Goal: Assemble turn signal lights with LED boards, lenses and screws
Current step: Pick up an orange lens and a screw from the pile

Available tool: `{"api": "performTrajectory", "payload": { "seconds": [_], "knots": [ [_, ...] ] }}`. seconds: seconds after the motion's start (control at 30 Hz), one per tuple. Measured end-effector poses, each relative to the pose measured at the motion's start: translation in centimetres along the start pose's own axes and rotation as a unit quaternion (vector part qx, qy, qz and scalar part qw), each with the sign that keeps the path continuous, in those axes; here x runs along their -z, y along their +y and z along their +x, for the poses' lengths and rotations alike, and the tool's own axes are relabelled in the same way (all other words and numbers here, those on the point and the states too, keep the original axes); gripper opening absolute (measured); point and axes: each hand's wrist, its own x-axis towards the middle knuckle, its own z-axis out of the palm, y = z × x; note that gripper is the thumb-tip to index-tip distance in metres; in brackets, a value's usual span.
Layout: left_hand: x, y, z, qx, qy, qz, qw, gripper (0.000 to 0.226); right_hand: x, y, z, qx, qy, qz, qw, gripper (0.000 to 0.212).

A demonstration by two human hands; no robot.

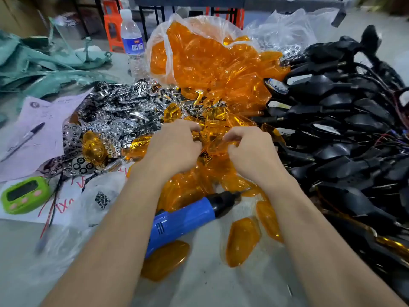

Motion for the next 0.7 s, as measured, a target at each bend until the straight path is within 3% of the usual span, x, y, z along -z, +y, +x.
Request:
{"api": "performTrajectory", "payload": {
  "seconds": [0.1,0.2,0.3,0.4,0.5,0.6,0.7],
  "knots": [
    [0.5,-1.3,1.0,0.018,0.002,0.001,1.000,0.061,-0.5,-0.6,1.1,-0.004,-0.043,-0.037,0.998,0.049],
    [0.0,-1.7,1.5,0.020,-0.050,0.011,0.998,0.075,-2.0,-1.8,1.5,0.037,-0.130,-0.141,0.981,0.075],
    [-1.5,-1.8,1.6,-0.011,-0.101,0.102,0.990,0.073,-3.0,-1.5,1.6,0.064,-0.097,-0.181,0.977,0.069],
    [-1.6,-2.3,2.2,-0.034,-0.070,0.130,0.988,0.057,-2.9,-1.0,1.8,0.012,-0.039,-0.071,0.997,0.051],
    [-1.1,-3.6,2.6,-0.060,-0.050,0.110,0.991,0.052,-2.6,-1.2,1.7,-0.044,-0.005,0.103,0.994,0.044],
    [-0.2,-4.1,2.4,-0.038,-0.041,-0.001,0.998,0.043,-2.0,-2.1,0.9,-0.084,-0.003,0.257,0.963,0.047],
    [1.4,-3.3,1.1,-0.037,0.013,-0.107,0.994,0.044,-0.6,-2.5,0.1,-0.125,-0.013,0.382,0.915,0.036]
  ]
}}
